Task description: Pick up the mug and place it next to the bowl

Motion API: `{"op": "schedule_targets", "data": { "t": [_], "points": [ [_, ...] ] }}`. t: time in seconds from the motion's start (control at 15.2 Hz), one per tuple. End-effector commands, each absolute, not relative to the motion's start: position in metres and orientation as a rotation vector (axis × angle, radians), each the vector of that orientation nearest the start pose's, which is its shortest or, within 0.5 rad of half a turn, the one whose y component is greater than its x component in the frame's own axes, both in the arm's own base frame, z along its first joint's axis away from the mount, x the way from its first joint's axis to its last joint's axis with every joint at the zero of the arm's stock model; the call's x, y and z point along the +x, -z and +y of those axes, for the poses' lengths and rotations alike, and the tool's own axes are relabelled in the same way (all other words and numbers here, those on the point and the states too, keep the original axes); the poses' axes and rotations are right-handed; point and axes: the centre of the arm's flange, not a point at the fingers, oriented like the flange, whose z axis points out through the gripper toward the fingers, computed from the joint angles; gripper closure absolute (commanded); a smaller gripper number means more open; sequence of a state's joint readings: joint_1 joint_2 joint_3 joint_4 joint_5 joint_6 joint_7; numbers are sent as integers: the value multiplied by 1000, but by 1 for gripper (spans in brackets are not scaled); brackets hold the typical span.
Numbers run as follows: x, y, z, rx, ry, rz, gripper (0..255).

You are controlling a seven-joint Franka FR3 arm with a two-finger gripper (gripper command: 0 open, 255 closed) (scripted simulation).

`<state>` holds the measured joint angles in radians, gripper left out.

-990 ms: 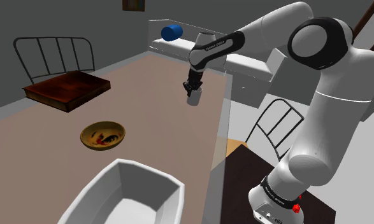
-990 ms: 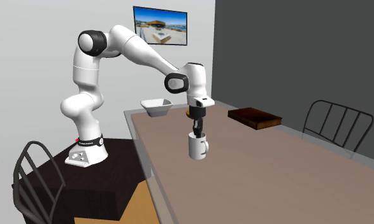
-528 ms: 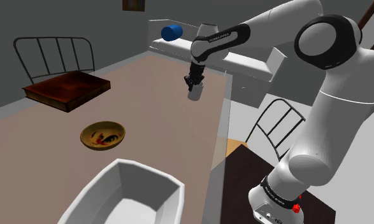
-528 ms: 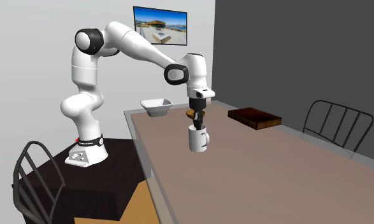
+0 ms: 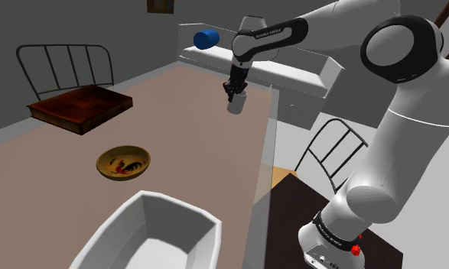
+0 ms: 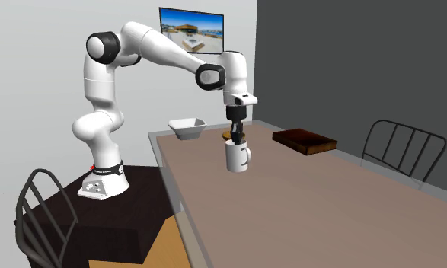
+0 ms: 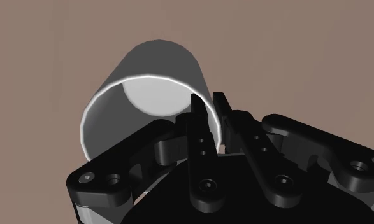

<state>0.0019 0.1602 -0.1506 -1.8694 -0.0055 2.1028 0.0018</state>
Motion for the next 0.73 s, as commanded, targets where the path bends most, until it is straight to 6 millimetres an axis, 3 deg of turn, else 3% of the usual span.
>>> {"op": "schedule_targets", "data": {
  "t": [0.0,0.66],
  "points": [
    [602,-448,-87,-3165,115,230,255],
    [602,-501,-87,-3165,115,230,255]
  ]
}}
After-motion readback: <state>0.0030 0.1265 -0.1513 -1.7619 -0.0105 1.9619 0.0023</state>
